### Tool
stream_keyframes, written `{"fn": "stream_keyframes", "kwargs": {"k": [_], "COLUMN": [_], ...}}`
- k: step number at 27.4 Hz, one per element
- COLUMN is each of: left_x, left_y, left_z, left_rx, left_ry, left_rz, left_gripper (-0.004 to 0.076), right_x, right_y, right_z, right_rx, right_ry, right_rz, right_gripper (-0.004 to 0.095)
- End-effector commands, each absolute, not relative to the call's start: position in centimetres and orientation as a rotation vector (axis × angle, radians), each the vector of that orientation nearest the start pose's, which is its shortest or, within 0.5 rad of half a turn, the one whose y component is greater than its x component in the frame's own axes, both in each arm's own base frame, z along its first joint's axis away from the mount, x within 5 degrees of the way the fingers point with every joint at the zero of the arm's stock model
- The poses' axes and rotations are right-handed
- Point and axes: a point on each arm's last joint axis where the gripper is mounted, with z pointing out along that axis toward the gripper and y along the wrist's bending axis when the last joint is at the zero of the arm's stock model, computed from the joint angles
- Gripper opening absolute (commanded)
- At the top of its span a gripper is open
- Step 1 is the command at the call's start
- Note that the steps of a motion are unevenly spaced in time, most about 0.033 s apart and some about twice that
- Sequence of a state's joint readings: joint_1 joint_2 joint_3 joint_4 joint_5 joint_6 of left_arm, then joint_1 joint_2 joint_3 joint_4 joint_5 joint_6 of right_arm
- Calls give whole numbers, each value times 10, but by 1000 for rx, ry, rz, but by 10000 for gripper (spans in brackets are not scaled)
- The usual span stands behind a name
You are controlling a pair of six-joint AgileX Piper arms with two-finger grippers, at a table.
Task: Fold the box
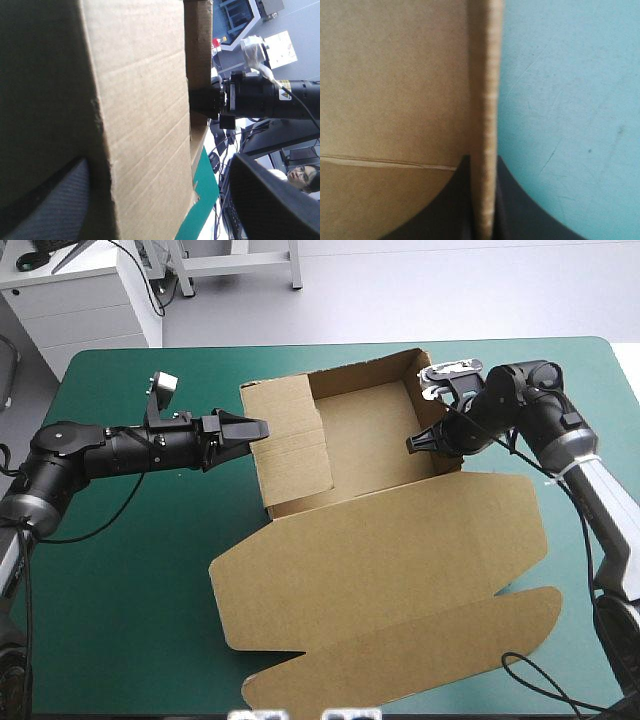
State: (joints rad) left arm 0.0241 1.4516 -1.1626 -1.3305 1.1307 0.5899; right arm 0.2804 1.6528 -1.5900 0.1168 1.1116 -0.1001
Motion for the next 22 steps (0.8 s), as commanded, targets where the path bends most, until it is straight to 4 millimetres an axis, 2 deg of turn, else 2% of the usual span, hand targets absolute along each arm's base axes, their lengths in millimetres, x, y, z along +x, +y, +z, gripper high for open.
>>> {"fn": "stream_keyframes", "kwargs": {"k": [1,5,9,13,16,20,22], "left_x": [285,284,282,281,280,276,275], "left_y": [-76,-78,-93,-111,-124,-140,-145], "left_z": [377,371,356,348,353,372,381], "left_rx": [96,-6,-65,-107,-98,-34,-58], "left_ry": [2068,2157,2344,2420,2431,2429,2421], "left_rz": [-1476,-1484,-1328,-1189,-1066,-882,-800], "left_gripper": [547,547,547,547,547,547,547], "right_x": [331,332,330,327,324,321,321], "right_y": [108,109,115,120,123,126,127], "right_z": [376,382,399,413,418,422,422], "right_rx": [-448,-440,-465,-494,-507,-531,-533], "right_ry": [2512,2484,2424,2388,2384,2378,2375], "right_rz": [251,255,241,182,137,111,101], "right_gripper": [-15,-15,-15,-15,-15,-15,-15]}}
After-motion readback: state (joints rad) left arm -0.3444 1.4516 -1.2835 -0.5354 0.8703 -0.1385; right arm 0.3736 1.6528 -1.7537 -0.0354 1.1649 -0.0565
